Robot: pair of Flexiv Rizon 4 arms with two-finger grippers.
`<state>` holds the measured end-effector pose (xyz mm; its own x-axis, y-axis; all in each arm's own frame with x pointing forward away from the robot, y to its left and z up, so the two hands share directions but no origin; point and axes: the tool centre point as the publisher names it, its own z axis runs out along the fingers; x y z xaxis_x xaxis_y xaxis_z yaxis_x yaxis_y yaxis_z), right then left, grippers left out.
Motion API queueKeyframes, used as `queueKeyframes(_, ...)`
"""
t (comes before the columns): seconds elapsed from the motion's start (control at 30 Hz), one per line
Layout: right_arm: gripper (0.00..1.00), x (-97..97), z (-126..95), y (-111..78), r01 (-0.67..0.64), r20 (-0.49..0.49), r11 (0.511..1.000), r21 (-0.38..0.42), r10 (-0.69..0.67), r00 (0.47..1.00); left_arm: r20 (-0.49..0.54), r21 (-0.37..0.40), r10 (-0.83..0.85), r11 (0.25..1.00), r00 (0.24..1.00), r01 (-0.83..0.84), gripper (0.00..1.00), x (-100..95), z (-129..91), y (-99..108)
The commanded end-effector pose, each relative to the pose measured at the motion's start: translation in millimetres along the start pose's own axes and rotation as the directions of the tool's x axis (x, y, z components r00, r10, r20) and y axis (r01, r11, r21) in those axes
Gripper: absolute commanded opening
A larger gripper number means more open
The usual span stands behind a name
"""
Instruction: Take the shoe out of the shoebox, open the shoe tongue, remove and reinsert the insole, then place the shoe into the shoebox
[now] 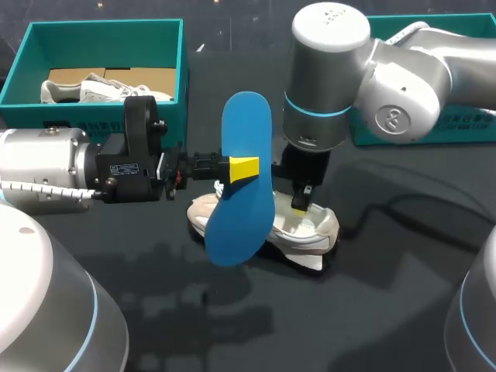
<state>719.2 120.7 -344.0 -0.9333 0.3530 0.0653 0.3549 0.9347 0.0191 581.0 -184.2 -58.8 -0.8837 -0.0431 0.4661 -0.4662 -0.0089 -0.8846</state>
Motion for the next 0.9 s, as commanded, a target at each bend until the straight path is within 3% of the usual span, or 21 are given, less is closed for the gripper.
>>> queueKeyframes(0.03, 0.0, 9.1, -28, -14.1, -0.085, 0.026, 0.995, -0.041, 0.087, 0.996, 0.011, 0.006, 0.001, 1.0, 1.0, -0.001, 0.0, 6.2, 2, 0)
queueKeyframes(0.17, 0.0, 17.6, -37, -10.0, -0.325, 0.005, 0.944, -0.056, 0.326, 0.945, 0.011, 0.006, 0.001, 1.0, 1.0, -0.001, 0.0, 6.2, 2, 0)
queueKeyframes(0.67, 0.0, 17.6, -37, -10.0, -0.325, 0.005, 0.944, -0.056, 0.326, 0.945, 0.011, 0.006, 0.001, 1.0, 1.0, -0.001, 0.0, 6.2, 2, 0)
queueKeyframes(0.9, 0.0, 29.9, -29, -12.6, -0.597, -0.031, 0.793, -0.119, 0.598, 0.801, 0.011, 0.006, 0.001, 1.0, 1.0, -0.001, 0.0, 6.2, 2, 0)
